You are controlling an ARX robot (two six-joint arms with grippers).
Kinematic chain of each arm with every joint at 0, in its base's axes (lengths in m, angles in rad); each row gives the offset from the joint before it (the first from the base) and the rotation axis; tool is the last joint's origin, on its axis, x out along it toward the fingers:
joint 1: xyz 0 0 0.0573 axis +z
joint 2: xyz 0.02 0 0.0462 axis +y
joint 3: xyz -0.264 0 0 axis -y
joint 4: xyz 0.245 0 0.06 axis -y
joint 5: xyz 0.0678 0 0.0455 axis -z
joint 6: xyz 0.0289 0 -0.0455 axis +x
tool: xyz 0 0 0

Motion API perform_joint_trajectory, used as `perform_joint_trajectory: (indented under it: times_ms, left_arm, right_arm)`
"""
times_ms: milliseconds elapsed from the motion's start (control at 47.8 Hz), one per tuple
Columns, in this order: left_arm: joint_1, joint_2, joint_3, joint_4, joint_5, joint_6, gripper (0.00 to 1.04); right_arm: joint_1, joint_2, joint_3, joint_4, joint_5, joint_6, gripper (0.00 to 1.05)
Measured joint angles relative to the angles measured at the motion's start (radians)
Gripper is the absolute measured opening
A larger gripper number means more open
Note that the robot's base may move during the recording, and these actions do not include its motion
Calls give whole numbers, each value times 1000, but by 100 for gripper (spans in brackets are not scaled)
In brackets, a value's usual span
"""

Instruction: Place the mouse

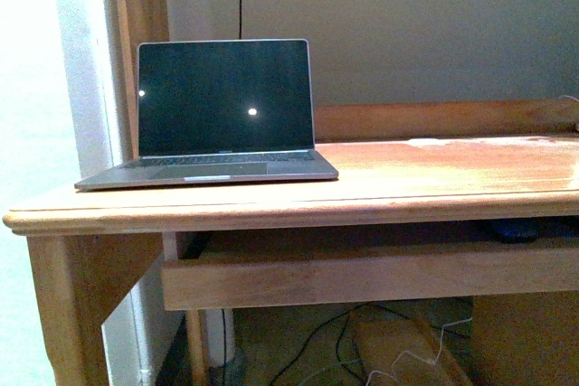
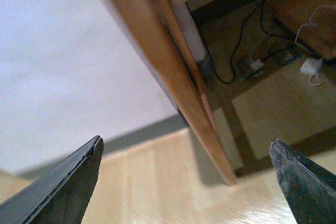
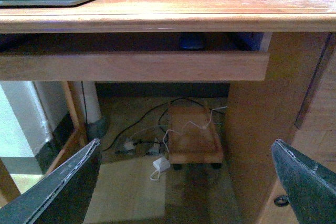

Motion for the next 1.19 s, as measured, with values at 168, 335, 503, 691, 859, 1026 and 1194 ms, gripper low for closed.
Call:
perform_joint_trajectory:
  times_ms: [168,335,503,691,859,1026,1194]
  left_arm:
    - [-14,503,157,531,103,541,97]
    - [-11,739,339,632,232,868,97]
    - [-15,858,535,628,311,974,97]
    - [-45,937,654,574,380,969,97]
    - [-78,981,715,517,389,893,97]
    - [-85,1014,780,483,361,832,97]
    - [-71,1038,821,451,378,825,97]
  right_arm:
    - [0,0,0,0,-1,0,97]
    - [0,0,0,0,0,0,97]
    - [0,0,0,0,-1,0,97]
    - [0,0,0,0,-1,0,97]
    - [0,0,0,0,-1,0,97]
    - [0,0,0,0,-1,0,97]
    - [0,0,0,0,-1,0,97]
